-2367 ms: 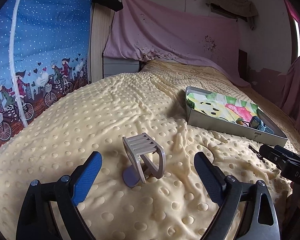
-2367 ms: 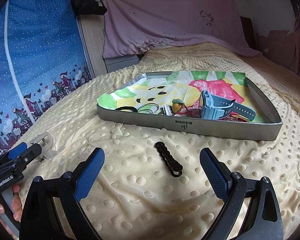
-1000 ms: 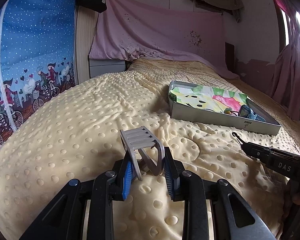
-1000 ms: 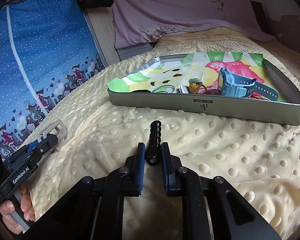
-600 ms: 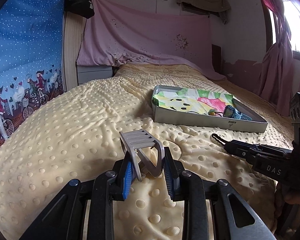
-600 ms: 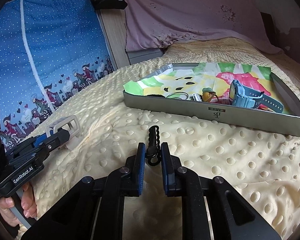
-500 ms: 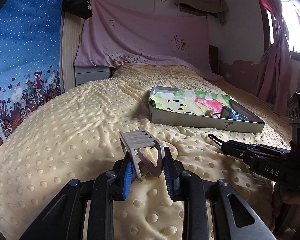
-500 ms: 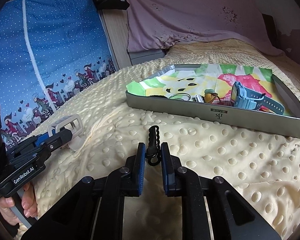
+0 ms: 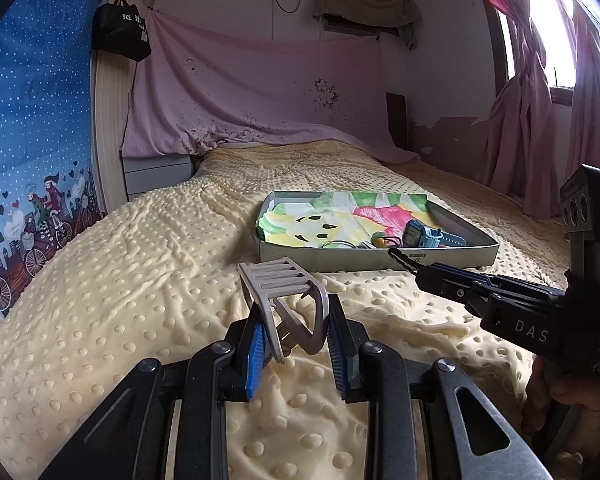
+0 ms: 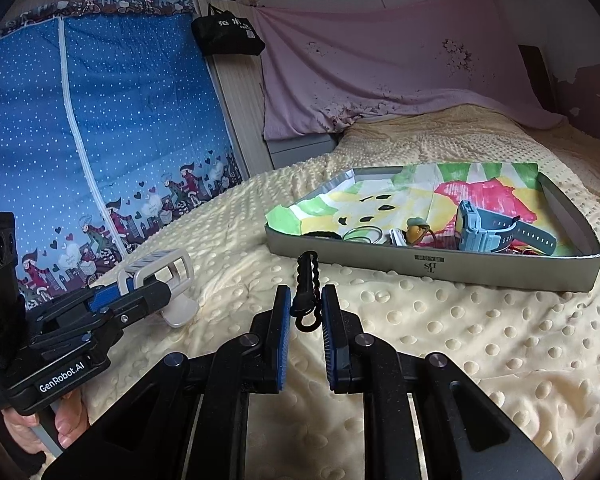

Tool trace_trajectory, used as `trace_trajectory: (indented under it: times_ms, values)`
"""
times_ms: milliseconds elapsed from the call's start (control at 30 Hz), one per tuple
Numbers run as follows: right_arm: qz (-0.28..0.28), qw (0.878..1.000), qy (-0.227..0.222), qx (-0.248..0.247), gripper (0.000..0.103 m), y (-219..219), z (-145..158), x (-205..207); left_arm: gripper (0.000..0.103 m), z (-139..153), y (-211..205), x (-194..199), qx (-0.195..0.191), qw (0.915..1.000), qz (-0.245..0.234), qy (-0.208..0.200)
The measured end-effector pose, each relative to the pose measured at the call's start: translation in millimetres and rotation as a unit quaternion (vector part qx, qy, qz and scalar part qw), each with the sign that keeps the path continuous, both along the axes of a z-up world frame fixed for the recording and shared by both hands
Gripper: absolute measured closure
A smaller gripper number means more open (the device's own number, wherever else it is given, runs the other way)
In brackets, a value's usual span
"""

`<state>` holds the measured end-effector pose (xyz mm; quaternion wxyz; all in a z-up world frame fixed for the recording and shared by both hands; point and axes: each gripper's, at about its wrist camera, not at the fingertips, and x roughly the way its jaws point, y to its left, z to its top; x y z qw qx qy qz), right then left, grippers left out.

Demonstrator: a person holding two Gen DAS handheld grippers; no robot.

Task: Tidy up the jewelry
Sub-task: 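Carry the phone stand in the left tool while the right tool carries the black clip to the tray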

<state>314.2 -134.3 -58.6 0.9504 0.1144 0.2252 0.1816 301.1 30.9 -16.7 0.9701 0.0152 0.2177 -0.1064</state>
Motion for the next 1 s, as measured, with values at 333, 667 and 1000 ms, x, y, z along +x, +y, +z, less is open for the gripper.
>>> trace_trajectory:
  times_ms: [333,667,1000]
  values:
    - [-0.046,0.999,-0.009,0.015,0.089,-28.2,20.0,28.8,0.077,37.4,-22.4,58.6,-0.066,0.9975,-0.023,0.010]
    - [-0.074,0.997,0.025,0.007,0.089,-45.0,19.3,82.7,0.077,25.3,-42.4,136.5,-0.068,0.9955,-0.019,0.064]
    - [-0.065,0.996,0.064,-0.018,0.089,-35.6,4.5,102.8,0.077,5.7,-49.7,158.8,-0.067,0.9915,-0.018,0.110]
